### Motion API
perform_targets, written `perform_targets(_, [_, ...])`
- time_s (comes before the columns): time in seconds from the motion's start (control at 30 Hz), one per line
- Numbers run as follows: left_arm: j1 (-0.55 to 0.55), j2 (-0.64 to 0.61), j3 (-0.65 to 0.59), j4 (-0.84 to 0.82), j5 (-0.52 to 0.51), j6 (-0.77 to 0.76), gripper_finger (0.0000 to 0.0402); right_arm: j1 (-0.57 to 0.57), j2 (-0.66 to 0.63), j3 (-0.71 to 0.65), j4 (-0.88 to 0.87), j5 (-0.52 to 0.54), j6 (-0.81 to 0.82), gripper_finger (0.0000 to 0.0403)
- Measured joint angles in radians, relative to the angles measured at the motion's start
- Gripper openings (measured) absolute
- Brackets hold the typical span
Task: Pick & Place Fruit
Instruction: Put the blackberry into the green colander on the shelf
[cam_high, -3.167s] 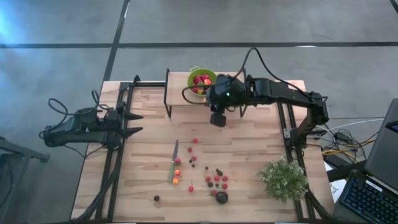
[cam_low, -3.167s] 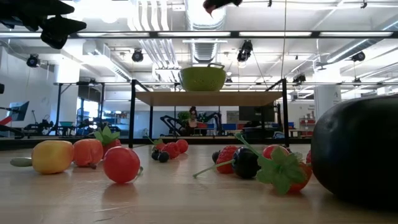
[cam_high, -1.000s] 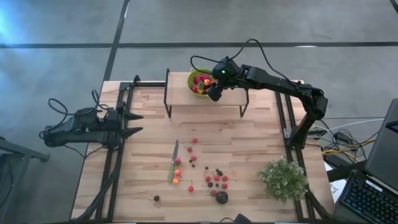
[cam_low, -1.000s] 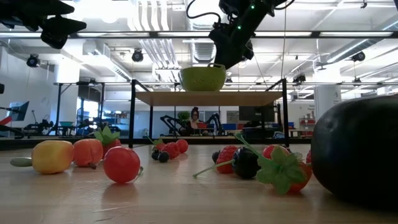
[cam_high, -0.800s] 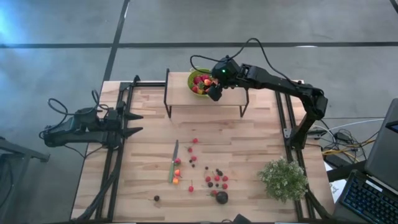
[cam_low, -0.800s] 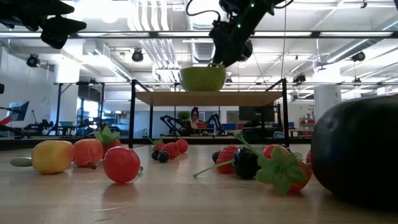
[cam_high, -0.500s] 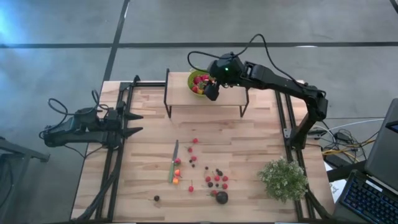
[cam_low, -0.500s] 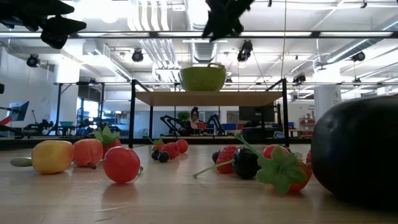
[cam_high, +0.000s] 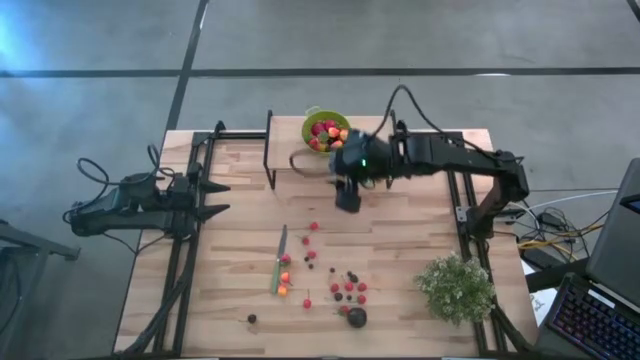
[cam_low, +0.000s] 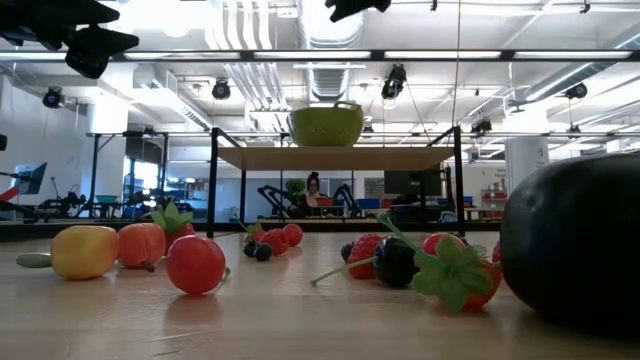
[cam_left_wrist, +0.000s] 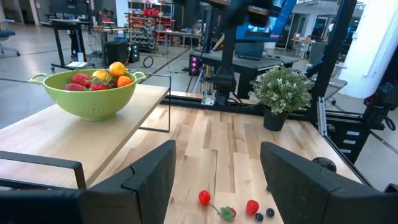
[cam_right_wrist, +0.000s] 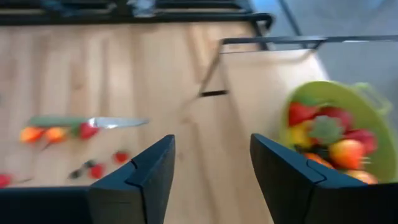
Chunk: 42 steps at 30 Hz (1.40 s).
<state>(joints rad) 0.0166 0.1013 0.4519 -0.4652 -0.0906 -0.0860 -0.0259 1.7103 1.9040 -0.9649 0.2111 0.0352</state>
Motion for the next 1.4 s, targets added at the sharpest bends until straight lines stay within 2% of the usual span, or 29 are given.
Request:
perform_targets(0.27, [0.0, 0.0, 0.0, 0.0, 0.0, 0.0, 0.0241, 0.172, 0.0, -0.098, 0.04, 0.002, 0.045, 0.0183])
perform_targets(0.53, [0.0, 0.0, 0.0, 0.0, 0.0, 0.0, 0.0241, 0.285, 0.0, -0.199, 0.041, 0.002, 0.141, 0.0169])
perform_targets(1.0, [0.0, 0.0, 0.0, 0.0, 0.0, 0.0, 0.0241, 0.441, 0.0, -0.411, 0.062, 0.001, 0.342, 0.0189])
perform_targets(1.4, [0.0, 0.0, 0.0, 0.0, 0.0, 0.0, 0.0241, 0.489, 0.0, -0.616, 0.306, -0.006, 0.358, 0.0167])
